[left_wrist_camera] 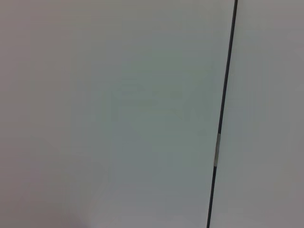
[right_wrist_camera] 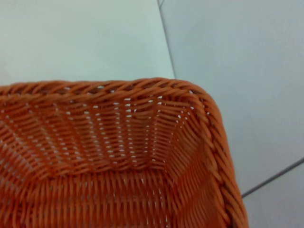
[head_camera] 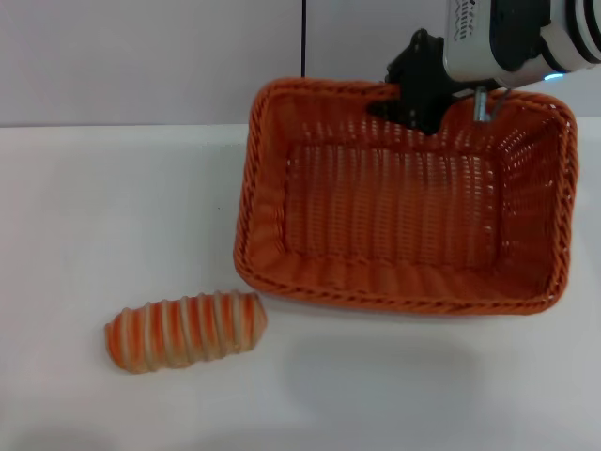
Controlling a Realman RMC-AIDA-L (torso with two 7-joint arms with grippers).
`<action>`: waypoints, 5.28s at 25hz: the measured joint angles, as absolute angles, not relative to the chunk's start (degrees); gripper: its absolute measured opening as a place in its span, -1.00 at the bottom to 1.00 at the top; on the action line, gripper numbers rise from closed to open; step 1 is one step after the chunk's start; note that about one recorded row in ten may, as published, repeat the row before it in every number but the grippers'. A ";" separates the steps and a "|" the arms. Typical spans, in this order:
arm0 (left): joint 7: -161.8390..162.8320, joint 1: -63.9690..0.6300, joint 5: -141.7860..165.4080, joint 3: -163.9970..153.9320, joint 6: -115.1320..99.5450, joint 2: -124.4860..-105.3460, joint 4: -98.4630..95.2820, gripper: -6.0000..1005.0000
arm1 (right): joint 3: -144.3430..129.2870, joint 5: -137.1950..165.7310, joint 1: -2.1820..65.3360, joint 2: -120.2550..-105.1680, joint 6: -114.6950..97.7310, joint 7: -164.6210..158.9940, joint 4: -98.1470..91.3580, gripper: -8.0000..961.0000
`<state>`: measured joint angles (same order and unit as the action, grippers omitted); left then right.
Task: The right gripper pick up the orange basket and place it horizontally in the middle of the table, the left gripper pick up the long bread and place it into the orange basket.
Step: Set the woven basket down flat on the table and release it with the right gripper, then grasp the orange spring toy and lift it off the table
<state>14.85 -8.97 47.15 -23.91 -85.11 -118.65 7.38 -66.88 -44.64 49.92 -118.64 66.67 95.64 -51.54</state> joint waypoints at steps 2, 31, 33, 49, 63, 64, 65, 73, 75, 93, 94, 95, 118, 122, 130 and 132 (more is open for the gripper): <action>14.81 -8.97 47.17 -23.95 -85.61 -118.65 7.40 0.03 | -66.60 -47.08 49.92 -118.68 65.49 97.53 -51.12 -0.68; 9.12 -6.22 47.28 -28.02 -93.70 -118.74 8.18 0.03 | -70.70 -69.10 55.47 -119.36 57.60 112.09 -32.38 -0.68; 9.12 -6.19 47.28 -28.23 -93.75 -118.74 8.28 0.03 | -70.98 -69.81 55.53 -119.41 56.99 111.99 -31.67 -0.68; 9.14 -5.73 47.28 -28.51 -94.20 -118.74 8.97 0.03 | -76.64 -75.98 54.13 -119.73 51.67 111.72 -28.67 -0.68; 9.14 -5.77 47.28 -28.91 -94.32 -118.74 9.62 0.03 | -86.02 -79.63 51.92 -119.89 50.26 112.33 -30.19 -0.48; 9.14 -5.77 47.28 -28.91 -94.32 -118.74 9.62 0.03 | -86.27 -79.69 51.70 -119.89 49.86 112.34 -30.44 -0.47; 9.14 -5.73 47.28 -29.13 -94.32 -118.74 9.69 0.03 | -86.32 -79.80 51.31 -119.89 49.62 112.34 -30.97 -0.45; 9.11 -5.62 47.28 -29.18 -94.31 -118.74 10.37 0.03 | -86.40 -80.61 45.18 -119.54 49.16 112.04 -39.69 -0.21; 9.10 -5.62 47.28 -29.18 -94.31 -118.74 10.37 0.03 | -86.44 -80.61 43.93 -119.54 49.18 112.09 -41.25 -0.09; 32.31 0.70 48.39 -52.39 -98.64 -115.76 -8.85 0.03 | -80.03 -110.59 8.61 -119.26 54.38 111.19 -69.99 0.14; 34.65 1.35 48.76 -52.87 -98.61 -115.27 -10.39 0.03 | -80.03 -110.59 8.61 -119.26 54.38 111.19 -69.99 0.14; 40.51 2.62 50.70 -53.35 -98.59 -114.08 -14.16 0.03 | -77.77 -114.27 5.97 -119.27 57.82 112.39 -68.76 0.14; 89.28 2.03 105.22 -31.69 -108.77 -112.94 -61.48 0.03 | -48.42 -125.05 5.30 -118.82 91.92 119.83 -33.34 0.14; 94.02 -1.78 113.04 -30.91 -110.71 -113.81 -65.48 0.03 | -47.38 -125.02 5.25 -118.69 91.94 121.27 -30.71 0.14; 93.05 -6.68 118.94 -30.45 -108.47 -118.18 -65.97 0.03 | -45.83 -124.97 4.77 -118.65 91.76 123.01 -27.91 0.14; 92.53 -7.42 118.94 -31.18 -106.83 -118.39 -64.17 0.03 | -45.72 -124.97 4.77 -118.64 91.76 123.21 -27.48 0.14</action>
<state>92.53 -7.42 118.94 -31.18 -106.83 -118.39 -64.17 -45.72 -124.97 4.77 -118.64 91.76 123.21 -27.48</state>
